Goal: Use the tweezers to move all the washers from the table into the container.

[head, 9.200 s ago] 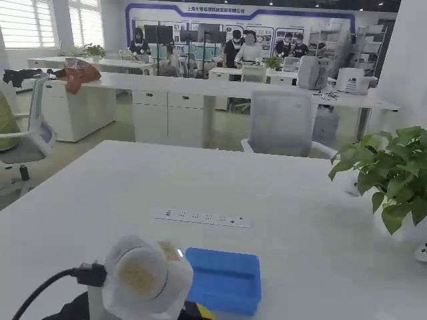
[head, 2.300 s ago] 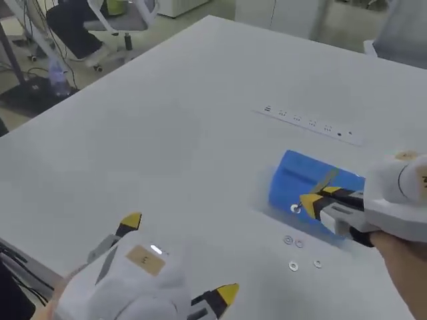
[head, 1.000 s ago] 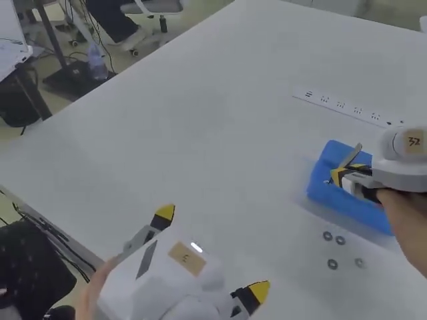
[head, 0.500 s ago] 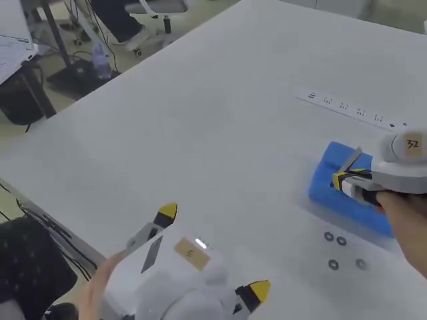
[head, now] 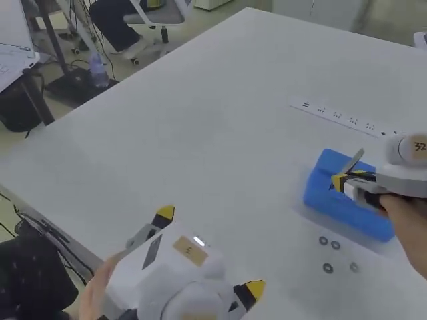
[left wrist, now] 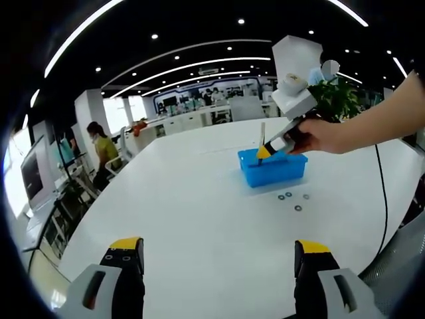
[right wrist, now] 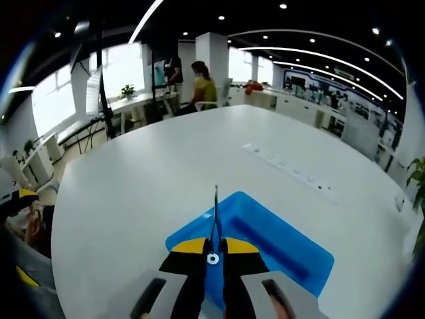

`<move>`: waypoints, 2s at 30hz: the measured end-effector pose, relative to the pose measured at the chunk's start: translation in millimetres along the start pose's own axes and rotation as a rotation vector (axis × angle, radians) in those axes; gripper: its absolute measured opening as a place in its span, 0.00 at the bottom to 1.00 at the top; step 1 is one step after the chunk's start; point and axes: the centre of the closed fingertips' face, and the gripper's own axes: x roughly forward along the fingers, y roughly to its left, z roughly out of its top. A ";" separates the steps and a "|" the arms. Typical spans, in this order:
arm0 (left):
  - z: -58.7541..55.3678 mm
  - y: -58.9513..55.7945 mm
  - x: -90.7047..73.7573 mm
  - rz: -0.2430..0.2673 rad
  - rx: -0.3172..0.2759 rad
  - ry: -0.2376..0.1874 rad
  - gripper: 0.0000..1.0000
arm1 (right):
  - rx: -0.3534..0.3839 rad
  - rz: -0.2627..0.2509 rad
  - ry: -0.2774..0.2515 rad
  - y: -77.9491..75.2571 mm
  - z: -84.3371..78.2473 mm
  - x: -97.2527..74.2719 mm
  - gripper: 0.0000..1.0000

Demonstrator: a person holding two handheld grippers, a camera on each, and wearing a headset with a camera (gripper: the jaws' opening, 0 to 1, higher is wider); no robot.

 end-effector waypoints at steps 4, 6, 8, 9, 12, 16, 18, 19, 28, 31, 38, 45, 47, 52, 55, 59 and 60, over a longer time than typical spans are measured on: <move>1.8 0.2 -0.7 0.000 -0.003 -0.010 0.97 | -0.012 0.017 -0.035 6.6 6.9 -19.4 0.04; 1.5 -0.2 -0.7 -0.001 -0.001 -0.009 0.97 | -0.022 0.023 -0.050 11.8 8.1 -28.6 0.04; 2.1 -0.4 -1.0 -0.002 -0.001 -0.012 0.97 | -0.028 0.029 -0.061 17.2 8.9 -38.4 0.04; 2.2 -0.2 -1.1 -0.001 -0.001 -0.013 0.97 | -0.033 0.031 -0.068 22.9 11.1 -43.2 0.04; 2.1 0.2 -1.5 0.000 -0.001 -0.013 0.97 | -0.043 0.038 -0.076 36.1 9.0 -56.3 0.04; 2.6 -0.3 -1.8 -0.003 -0.001 -0.014 0.97 | -0.063 0.051 -0.070 52.2 1.0 -69.1 0.04; 3.5 -1.9 -2.0 -0.010 0.003 -0.018 0.97 | -0.060 0.056 -0.065 56.7 -3.8 -71.5 0.04; 3.7 -2.2 -2.1 -0.010 0.005 -0.018 0.97 | -0.051 0.063 -0.061 58.6 -6.2 -72.0 0.04; 3.5 -0.2 -2.2 0.000 0.002 -0.019 0.97 | -0.043 0.086 -0.011 68.5 -34.3 -69.8 0.04; 4.5 -0.2 -2.5 0.000 0.002 -0.022 0.97 | -0.027 0.093 0.004 69.5 -42.8 -66.6 0.04; 3.1 -1.5 -1.5 -0.006 0.003 -0.013 0.97 | -0.017 0.098 0.038 66.4 -57.8 -57.5 0.05; 0.5 -3.0 -0.4 -0.010 0.017 0.003 0.96 | 0.014 0.090 0.065 58.3 -69.8 -47.2 0.05; 0.3 -2.6 -0.1 -0.008 0.020 0.004 0.96 | 0.016 0.087 0.062 57.4 -69.3 -47.5 0.05; -0.7 -2.3 0.3 -0.006 0.020 0.009 0.96 | 0.020 0.089 0.062 58.5 -70.4 -46.6 0.05; -0.4 -2.2 0.3 -0.006 0.019 0.007 0.96 | 0.014 0.086 0.064 58.2 -72.6 -45.9 0.05; -0.5 -1.9 0.3 -0.004 0.019 0.007 0.96 | 0.027 0.079 0.058 56.6 -71.7 -46.0 0.05; -0.9 -1.9 0.4 -0.004 0.019 0.008 0.96 | 0.026 0.077 0.057 55.9 -71.3 -45.9 0.05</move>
